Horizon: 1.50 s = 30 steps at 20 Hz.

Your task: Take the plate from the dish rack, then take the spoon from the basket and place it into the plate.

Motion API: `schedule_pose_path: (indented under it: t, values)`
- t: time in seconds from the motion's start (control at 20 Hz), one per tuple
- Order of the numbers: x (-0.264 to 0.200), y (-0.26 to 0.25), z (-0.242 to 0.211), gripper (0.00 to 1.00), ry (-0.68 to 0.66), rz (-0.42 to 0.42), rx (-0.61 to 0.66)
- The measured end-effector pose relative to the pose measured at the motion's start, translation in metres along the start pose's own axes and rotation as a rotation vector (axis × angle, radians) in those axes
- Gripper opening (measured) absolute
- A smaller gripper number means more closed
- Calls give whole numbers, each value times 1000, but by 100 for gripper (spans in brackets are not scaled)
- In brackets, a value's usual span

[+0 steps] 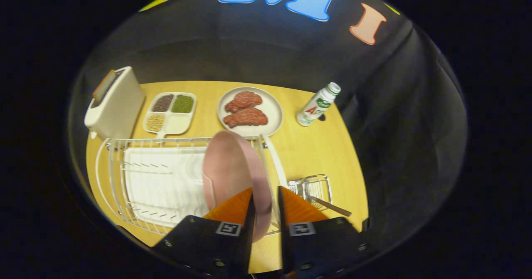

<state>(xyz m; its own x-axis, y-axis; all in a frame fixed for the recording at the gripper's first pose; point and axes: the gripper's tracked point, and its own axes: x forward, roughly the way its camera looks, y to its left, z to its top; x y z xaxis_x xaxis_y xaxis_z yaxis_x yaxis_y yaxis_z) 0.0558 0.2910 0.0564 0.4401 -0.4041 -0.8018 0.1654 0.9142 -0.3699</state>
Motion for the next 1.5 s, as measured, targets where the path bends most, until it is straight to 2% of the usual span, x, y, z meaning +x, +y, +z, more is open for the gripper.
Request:
schedule_pose_path:
  t: [0.05, 0.15, 0.25, 0.55, 0.75, 0.9, 1.2, 1.5]
  values:
    - [1, -1, -4, 17, 13, -16, 18]
    - [0, 4, 4, 16, -5, -9, 48]
    - [-4, 5, 2, 6, 5, -22, -1]
    - [-24, 13, 13, 6, -23, -106, -136]
    - [-39, 3, 32, 6, -72, -197, -233]
    - [-46, -1, 38, 6, -80, -176, -197]
    - [-72, -43, 45, 6, -112, -112, -99]
    - [-107, -96, 22, 6, -135, -26, -16]
